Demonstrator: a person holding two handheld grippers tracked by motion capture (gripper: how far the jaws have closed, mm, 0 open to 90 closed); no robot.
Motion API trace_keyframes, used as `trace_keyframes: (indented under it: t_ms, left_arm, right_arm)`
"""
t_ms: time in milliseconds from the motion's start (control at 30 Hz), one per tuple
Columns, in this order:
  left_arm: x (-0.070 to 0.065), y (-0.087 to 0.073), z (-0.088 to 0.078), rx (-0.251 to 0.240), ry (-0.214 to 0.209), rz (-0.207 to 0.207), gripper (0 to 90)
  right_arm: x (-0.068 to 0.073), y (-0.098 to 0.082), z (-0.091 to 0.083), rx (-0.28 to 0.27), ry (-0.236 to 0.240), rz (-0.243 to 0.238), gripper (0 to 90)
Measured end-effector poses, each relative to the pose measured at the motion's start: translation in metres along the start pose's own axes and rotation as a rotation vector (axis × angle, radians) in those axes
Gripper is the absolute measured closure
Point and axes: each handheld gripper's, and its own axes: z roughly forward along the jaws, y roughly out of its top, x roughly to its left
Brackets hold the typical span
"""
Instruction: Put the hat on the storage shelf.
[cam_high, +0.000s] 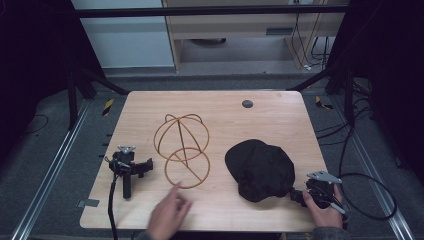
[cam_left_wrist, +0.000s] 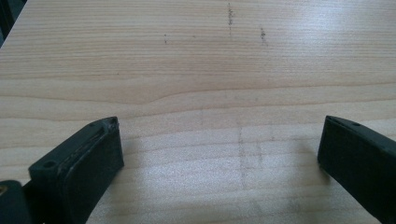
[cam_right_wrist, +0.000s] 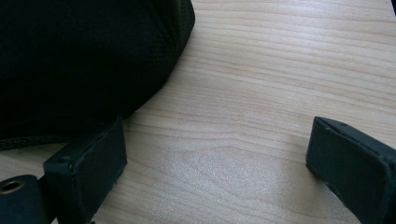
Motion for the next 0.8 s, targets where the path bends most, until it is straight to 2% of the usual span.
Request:
trace_keyframes:
  t_ms: [200,233,267,333,400,500,533,600,667,733,800]
  left_arm:
    - [0.0,0.0,0.0,0.0,0.0,0.0,0.0]
    - [0.0,0.0,0.0,0.0,0.0,0.0,0.0]
    - [0.0,0.0,0.0,0.0,0.0,0.0,0.0]
    - [0.0,0.0,0.0,0.0,0.0,0.0,0.0]
    - [0.0,0.0,0.0,0.0,0.0,0.0,0.0]
    - [0.0,0.0,0.0,0.0,0.0,0.0,0.0]
    - [0.0,0.0,0.0,0.0,0.002,-0.003,0.0]
    - [-0.002,0.0,0.0,0.0,0.011,-0.013,0.0]
    - [-0.002,0.0,0.0,0.0,0.016,-0.018,0.0]
    - [-0.002,0.0,0.0,0.0,0.016,-0.017,0.0]
    - [-0.002,0.0,0.0,0.0,0.015,-0.018,0.0]
  right_arm:
    - [0.002,0.001,-0.001,0.014,0.0,0.003,6.3]
    - [0.004,0.002,-0.005,0.029,0.026,-0.008,10.0]
    - [0.005,0.002,-0.01,0.024,0.031,-0.007,9.7]
    - [0.007,0.002,-0.015,0.022,0.027,-0.013,9.6]
    - [0.007,-0.001,-0.029,0.02,0.018,-0.045,9.6]
    - [0.003,0.001,-0.05,0.02,0.03,-0.055,9.3]
    - [0.002,0.004,-0.056,0.012,0.036,-0.071,8.9]
    - [0.003,0.012,-0.068,-0.002,0.06,-0.072,8.8]
    - [0.005,0.021,-0.079,0.0,0.061,-0.082,9.6]
    - [0.008,0.035,-0.091,0.002,0.062,-0.107,10.0]
    - [0.013,0.049,-0.1,-0.004,0.089,-0.119,10.5]
